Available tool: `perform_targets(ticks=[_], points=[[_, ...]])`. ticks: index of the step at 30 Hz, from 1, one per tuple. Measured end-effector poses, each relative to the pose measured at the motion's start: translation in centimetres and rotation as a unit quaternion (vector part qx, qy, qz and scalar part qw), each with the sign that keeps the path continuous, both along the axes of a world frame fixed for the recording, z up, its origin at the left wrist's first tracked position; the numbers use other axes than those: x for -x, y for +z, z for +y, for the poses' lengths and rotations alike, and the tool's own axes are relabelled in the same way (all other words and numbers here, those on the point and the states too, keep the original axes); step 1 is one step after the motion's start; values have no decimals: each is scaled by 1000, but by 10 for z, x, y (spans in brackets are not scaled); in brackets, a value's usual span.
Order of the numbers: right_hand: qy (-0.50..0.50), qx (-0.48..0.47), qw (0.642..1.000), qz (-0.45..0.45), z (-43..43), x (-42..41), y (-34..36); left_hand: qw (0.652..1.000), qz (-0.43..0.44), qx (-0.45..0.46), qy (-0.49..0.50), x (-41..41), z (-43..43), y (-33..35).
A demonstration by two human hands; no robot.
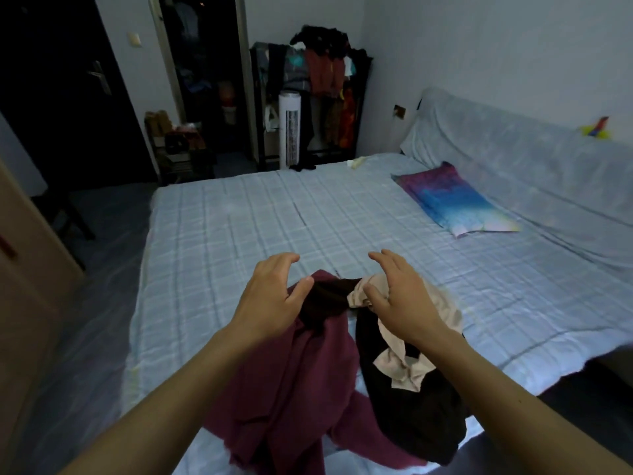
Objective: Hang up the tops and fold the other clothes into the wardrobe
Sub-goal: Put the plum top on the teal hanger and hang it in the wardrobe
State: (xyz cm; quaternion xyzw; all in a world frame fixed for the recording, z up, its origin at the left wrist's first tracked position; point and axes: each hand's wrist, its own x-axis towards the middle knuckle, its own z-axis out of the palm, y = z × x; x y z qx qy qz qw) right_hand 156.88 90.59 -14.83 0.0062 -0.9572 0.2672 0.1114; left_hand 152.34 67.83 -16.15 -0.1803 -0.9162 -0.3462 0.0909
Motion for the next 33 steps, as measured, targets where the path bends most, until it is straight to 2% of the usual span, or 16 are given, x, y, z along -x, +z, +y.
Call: perform_targets(ticks=[7, 17, 22, 27, 33], points=[[15, 22, 999, -38, 36, 66, -41, 999, -34, 35, 23, 54, 26, -34], [105, 20, 988, -114, 87, 202, -121, 988, -94, 75, 102, 129, 72, -90], [148, 23, 980, -132, 78, 251, -144, 977, -131, 95, 136, 158, 58, -114], [196, -34, 971, -135, 60, 297, -172, 972, -158, 93, 150, 203, 41, -142], [188, -55, 964, -177, 37, 367, -225, 969, -196, 71, 130, 270, 31, -199]])
